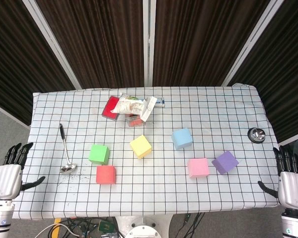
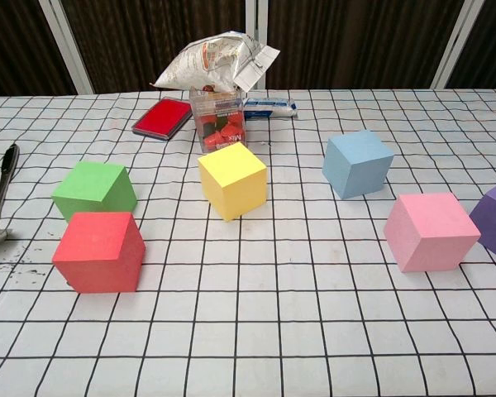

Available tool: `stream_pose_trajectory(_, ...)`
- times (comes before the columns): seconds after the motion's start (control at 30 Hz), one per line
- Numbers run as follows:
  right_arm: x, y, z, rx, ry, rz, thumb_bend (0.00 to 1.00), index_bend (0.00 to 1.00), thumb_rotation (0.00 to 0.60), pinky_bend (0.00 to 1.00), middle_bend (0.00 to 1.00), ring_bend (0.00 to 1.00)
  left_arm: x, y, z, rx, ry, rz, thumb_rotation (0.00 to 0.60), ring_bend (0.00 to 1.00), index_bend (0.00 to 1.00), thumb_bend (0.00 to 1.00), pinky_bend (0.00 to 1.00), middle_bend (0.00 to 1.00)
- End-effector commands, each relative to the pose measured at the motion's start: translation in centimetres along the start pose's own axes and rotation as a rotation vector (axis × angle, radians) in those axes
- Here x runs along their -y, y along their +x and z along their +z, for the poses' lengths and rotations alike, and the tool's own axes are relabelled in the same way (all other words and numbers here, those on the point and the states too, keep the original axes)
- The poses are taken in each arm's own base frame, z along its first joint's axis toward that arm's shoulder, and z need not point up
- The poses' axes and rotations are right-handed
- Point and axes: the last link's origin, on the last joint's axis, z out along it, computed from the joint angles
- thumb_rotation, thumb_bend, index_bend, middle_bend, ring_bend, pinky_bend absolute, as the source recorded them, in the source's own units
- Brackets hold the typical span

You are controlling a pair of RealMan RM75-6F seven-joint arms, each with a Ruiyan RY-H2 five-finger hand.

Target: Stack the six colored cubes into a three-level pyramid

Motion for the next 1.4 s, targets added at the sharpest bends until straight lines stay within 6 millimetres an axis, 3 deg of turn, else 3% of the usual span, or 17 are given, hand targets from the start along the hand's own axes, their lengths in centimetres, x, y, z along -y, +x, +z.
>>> stream_pose_trajectory(0.03,0.5,0.5,0.0,0.002,0.006,0.025,0.0,0.0,0.6,0.0,0.0,0.0,-0.3,0.4,0.1,-0.005,0.0,-0.021,0.6,0.0,0.06,0.0,0.04,0.1)
stream_pose_trajectory(0.33,3.8,1.1,1.0,-0.006,0.181,0.014,0.0,0.0,0.6,0.0,0.0,0.0,0.3,0.5,-0.1,0.005,0.008,-0.017,0.6,0.0,0.06,0.0,0.04,0.1)
stream_pose_trajectory(0.6,10.8,1.2,5.7,0.068,0.496,0.016,0.0,0.0,0.6,0.0,0.07,0.0,0.6,0.2,0.5,-0.019,0.003,-0.014,0.6,0.0,0.06,0.0,0.04,0.1)
stream_pose_trajectory(0.83,18.9,-0.9,9.6,0.206,0.659,-0.085,0.0,0.0,0.6,0.0,0.05,0.0,0.9,1.0,0.1,-0.024,0.006,-0.073,0.6,0.0,0.05,0.0,0.03,0.1)
stream_pose_trajectory(0.97,22.4,-2.8,11.2,0.257,0.729,-0.188,0.0,0.0,0.6,0.0,0.06,0.0,1.5,0.9,0.0,-0.013,0.028,-0.044,0.6,0.0,0.05,0.0,0.03,0.1)
stream_pose_trajectory(1.2,26.8,-5.7,12.3,0.325,0.784,-0.225,0.0,0.0,0.6,0.0,0.06,0.0,2.1,0.0,-0.1,0.009,0.029,0.0,0.6,0.0,0.05,0.0,0.03,0.1)
stream_pose_trajectory(1.4,29.2,-7.5,13.0,0.392,0.8,-0.235,0.0,0.0,0.6,0.0,0.06,0.0,2.1,-1.1,-0.4,0.048,0.027,-0.001,0.6,0.0,0.05,0.0,0.03,0.1)
